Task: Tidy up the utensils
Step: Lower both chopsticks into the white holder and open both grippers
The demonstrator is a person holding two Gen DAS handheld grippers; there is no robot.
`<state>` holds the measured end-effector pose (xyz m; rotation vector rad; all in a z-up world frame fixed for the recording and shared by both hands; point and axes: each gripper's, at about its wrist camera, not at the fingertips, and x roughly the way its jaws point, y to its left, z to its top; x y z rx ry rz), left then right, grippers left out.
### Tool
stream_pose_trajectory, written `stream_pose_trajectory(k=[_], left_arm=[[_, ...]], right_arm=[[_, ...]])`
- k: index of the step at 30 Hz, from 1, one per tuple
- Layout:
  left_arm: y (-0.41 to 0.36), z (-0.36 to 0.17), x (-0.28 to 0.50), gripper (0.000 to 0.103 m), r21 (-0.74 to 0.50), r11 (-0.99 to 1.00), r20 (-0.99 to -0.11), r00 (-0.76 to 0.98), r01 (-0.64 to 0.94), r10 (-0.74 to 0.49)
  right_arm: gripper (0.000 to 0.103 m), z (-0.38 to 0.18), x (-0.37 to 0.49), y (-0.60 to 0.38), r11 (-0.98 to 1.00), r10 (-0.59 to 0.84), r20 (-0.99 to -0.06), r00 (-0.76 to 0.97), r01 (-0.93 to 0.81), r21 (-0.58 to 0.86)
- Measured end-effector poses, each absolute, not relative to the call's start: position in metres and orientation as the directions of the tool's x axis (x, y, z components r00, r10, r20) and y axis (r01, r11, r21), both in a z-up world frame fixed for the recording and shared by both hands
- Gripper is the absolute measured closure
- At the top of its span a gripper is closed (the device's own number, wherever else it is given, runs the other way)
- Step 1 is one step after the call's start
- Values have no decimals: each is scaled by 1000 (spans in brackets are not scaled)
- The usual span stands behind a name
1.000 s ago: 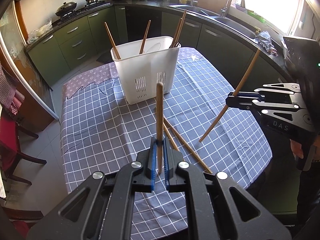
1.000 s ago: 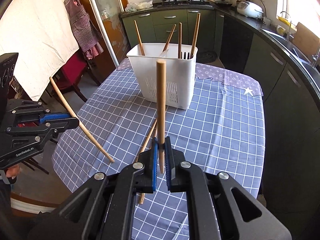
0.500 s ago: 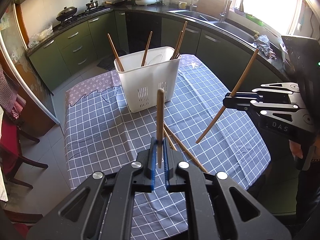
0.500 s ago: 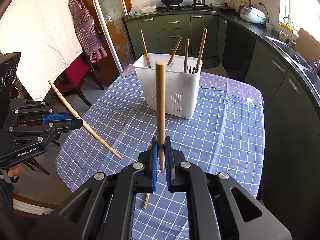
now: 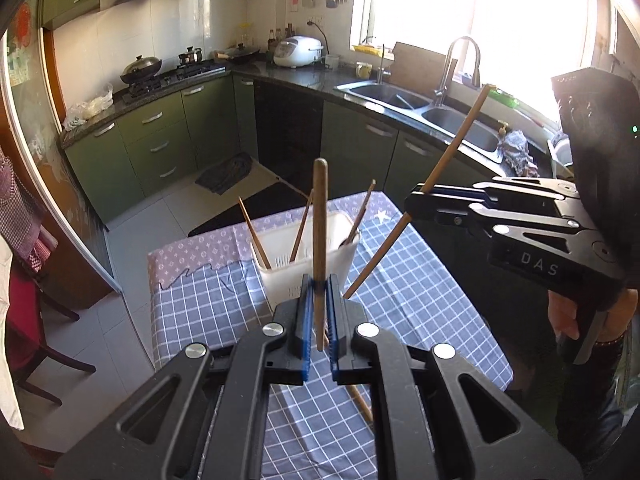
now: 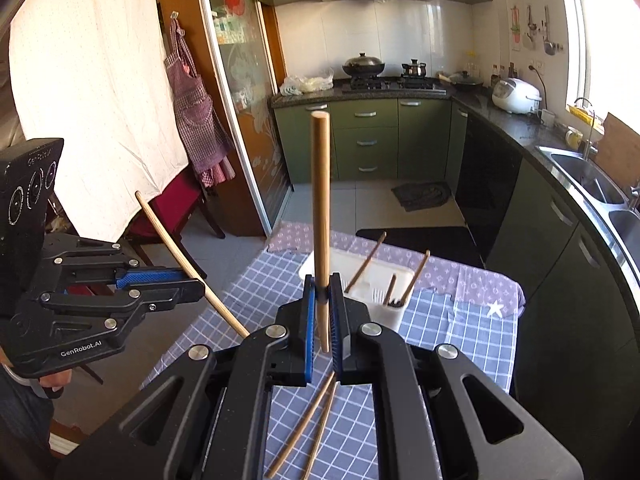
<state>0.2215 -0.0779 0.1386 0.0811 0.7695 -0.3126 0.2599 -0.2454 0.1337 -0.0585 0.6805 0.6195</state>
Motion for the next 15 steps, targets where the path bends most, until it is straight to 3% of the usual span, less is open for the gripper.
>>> stream_pose_trajectory(k=[9, 15], left_arm=[[-78, 183, 271, 96, -11, 966, -586, 781, 260, -217], [-75, 151, 322, 97, -26, 974, -643, 742, 227, -190]], right_arm=[[95, 164, 315, -234, 868, 450, -569, 688, -487, 99], [95, 138, 352, -231, 882, 417, -612, 673, -461, 95]])
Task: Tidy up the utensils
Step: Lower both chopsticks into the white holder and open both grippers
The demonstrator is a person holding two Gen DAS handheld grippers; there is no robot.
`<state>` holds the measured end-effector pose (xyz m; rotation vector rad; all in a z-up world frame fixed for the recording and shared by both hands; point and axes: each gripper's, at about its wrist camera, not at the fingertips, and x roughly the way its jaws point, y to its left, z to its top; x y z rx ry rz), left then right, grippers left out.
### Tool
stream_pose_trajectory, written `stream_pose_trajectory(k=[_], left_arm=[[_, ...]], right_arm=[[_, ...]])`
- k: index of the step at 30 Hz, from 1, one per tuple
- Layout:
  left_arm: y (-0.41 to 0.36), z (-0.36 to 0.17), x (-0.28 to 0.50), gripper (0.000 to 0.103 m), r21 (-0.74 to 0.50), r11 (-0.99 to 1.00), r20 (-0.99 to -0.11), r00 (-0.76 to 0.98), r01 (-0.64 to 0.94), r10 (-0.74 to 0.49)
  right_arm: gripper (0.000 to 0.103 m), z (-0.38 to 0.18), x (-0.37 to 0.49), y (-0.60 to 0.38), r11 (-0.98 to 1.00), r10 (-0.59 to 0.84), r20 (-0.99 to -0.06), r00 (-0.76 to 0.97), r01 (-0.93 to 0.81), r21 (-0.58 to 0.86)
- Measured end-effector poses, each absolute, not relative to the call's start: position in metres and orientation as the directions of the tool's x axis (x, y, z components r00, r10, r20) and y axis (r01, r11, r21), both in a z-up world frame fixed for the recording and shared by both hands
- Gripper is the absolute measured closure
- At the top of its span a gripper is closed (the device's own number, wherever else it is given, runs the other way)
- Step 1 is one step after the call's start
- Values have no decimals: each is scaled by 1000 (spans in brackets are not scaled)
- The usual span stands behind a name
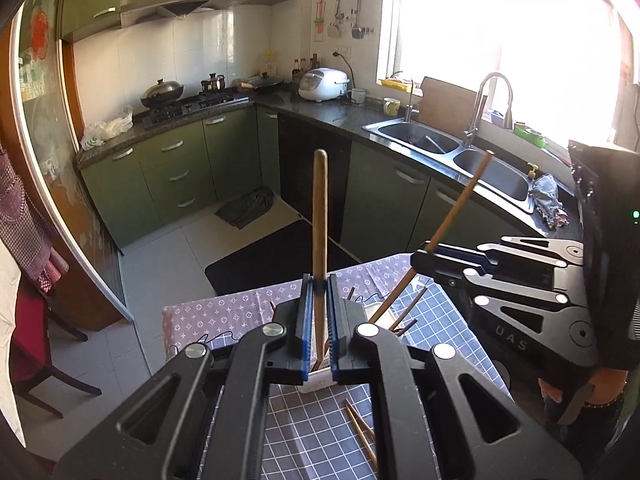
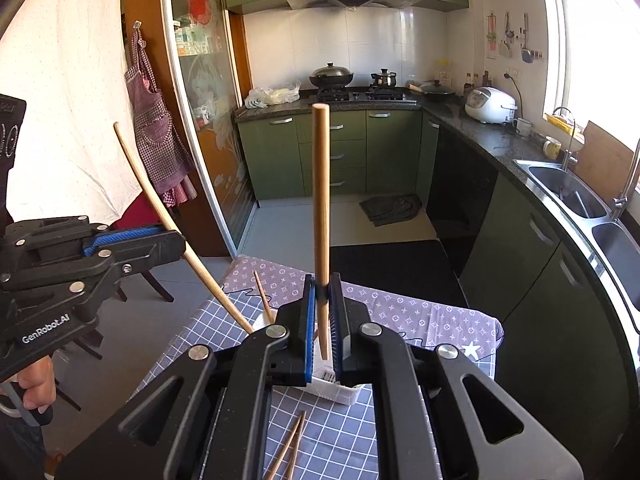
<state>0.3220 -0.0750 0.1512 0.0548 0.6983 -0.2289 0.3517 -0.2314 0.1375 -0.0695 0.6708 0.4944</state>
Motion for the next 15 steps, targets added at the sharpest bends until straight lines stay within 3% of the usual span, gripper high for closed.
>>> stream_pose_trajectory(k=[8, 15], left_arm=[[-72, 100, 354, 96, -32, 975, -728, 663, 220, -173], [-71, 85, 354, 96, -26, 977, -753, 639, 211, -159]], right_arm=[[95, 105, 370, -227, 884, 394, -669, 631, -460, 86], [92, 99, 369, -229, 886, 387, -679, 624, -455, 87]])
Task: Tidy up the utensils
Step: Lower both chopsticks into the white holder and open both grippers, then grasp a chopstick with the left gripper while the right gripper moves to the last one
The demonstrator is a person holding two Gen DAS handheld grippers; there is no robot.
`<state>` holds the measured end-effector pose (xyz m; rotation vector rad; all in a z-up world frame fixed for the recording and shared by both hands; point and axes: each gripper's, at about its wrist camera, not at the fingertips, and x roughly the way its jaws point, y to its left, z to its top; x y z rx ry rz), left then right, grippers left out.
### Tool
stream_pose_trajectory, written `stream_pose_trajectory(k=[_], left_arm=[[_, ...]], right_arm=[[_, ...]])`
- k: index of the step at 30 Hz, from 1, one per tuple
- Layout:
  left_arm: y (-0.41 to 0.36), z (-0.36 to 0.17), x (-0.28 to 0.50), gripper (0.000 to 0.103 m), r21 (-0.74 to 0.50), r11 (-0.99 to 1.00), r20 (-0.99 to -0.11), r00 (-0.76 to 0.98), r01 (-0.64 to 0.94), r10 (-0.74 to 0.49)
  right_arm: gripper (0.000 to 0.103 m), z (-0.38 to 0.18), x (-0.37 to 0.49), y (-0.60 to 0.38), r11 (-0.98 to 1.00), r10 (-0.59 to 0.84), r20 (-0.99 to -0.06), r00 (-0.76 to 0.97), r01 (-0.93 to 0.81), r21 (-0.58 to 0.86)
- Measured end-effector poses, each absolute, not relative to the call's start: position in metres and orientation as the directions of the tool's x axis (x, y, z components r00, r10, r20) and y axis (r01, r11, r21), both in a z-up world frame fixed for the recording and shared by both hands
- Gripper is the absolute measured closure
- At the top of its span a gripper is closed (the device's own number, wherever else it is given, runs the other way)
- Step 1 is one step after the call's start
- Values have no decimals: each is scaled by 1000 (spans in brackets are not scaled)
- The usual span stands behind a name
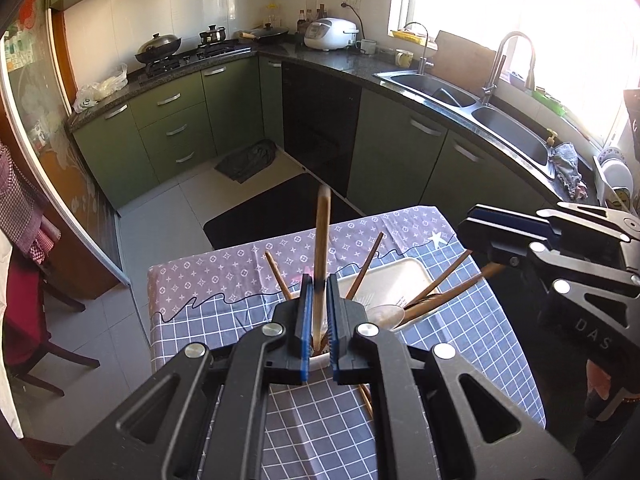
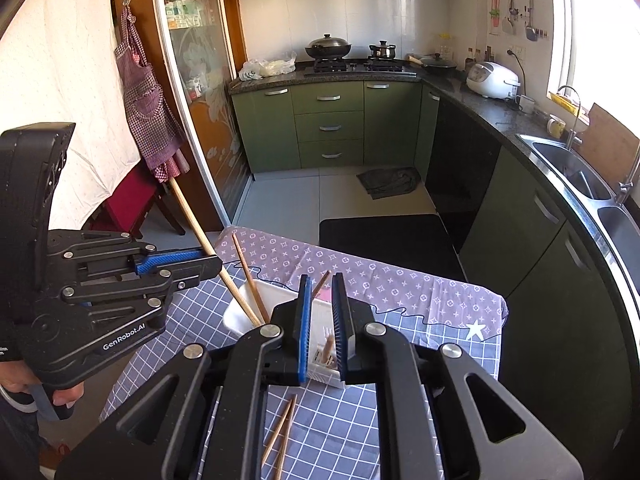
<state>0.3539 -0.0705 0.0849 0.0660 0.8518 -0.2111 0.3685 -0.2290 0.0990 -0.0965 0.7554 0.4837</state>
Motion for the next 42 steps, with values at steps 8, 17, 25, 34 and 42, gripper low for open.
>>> stream_pose_trajectory(k=[8, 17, 25, 34, 42], left_arm=[[-64, 124, 314, 82, -35, 975, -693, 698, 218, -181], [-74, 62, 260, 76, -135, 958, -830, 499, 252, -249], [-98, -80, 256, 77, -214, 963, -963, 129, 164, -237], [-130, -121, 279, 84, -149, 986, -986, 66, 74, -154], [-144, -143, 297, 91, -95, 995, -995, 32, 14, -95]], right_arm=[[81, 142, 308, -241, 861, 452, -584, 674, -501, 88], [76, 115, 219, -259, 824, 471, -609, 639, -565, 44], [76, -39, 217, -273, 851, 369, -836, 406, -509, 128], [76, -114, 238, -309, 889, 341, -891, 300, -412, 201], [76, -118, 237, -322, 878, 383, -874, 298, -411, 244]])
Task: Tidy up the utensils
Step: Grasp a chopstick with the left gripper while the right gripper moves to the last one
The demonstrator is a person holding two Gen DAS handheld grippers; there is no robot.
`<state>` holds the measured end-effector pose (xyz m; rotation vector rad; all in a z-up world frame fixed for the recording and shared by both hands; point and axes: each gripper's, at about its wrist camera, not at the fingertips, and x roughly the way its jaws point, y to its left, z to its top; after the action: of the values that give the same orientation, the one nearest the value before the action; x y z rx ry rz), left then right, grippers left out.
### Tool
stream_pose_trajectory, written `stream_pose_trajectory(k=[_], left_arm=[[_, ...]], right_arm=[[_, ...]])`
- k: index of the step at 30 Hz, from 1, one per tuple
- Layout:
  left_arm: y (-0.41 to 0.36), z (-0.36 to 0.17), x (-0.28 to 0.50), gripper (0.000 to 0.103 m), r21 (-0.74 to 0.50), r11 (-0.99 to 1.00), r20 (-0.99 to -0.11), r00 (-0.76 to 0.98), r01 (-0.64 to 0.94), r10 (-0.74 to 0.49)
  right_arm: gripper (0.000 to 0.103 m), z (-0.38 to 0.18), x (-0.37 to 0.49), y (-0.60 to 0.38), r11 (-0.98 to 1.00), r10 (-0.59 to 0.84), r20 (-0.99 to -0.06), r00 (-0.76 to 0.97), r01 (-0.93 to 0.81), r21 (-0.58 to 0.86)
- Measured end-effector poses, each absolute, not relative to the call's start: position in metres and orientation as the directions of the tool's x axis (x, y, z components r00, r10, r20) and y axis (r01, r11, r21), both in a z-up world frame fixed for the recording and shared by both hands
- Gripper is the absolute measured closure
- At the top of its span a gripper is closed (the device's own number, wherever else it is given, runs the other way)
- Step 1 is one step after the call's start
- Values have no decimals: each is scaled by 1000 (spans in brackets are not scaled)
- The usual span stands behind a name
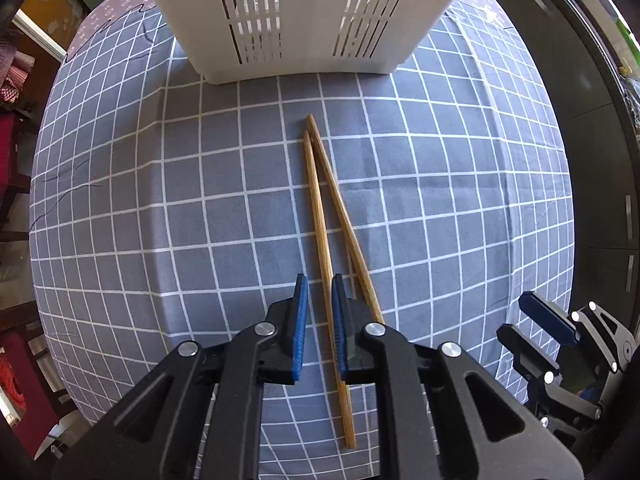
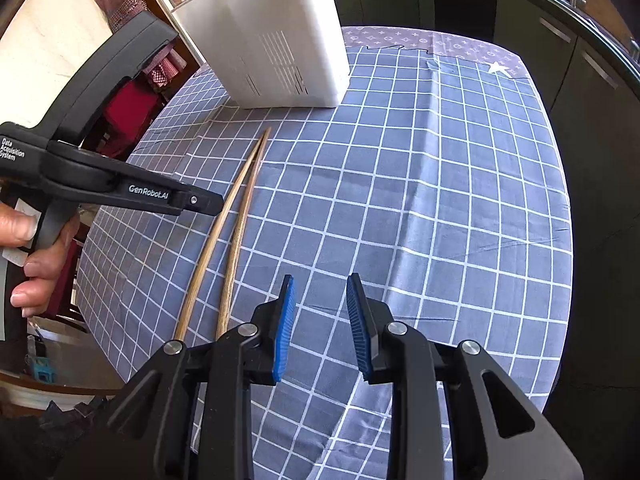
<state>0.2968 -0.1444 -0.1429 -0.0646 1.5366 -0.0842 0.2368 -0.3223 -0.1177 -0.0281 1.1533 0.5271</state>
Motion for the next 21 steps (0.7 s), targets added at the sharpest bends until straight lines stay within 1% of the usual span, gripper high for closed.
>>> stream_pose_trajectory(k=[11, 12, 15, 21], left_arm=[[-163, -159, 320, 92, -59, 998, -998, 10, -20, -59], [-161, -160, 318, 93, -58, 998, -998, 10, -20, -57], [-158, -160, 316, 96, -52, 999, -998, 18, -11, -52], [-145, -150, 311, 96, -96, 995, -995, 33, -11, -95]], right_arm=[[76, -125, 233, -331, 876, 397, -871, 288, -402, 267], [73, -125, 233, -332, 877, 397, -871, 289, -400, 267], [73, -124, 232, -334, 878, 399, -869, 293, -397, 269], [73, -123, 227, -335, 882, 386, -874, 294, -394, 257]])
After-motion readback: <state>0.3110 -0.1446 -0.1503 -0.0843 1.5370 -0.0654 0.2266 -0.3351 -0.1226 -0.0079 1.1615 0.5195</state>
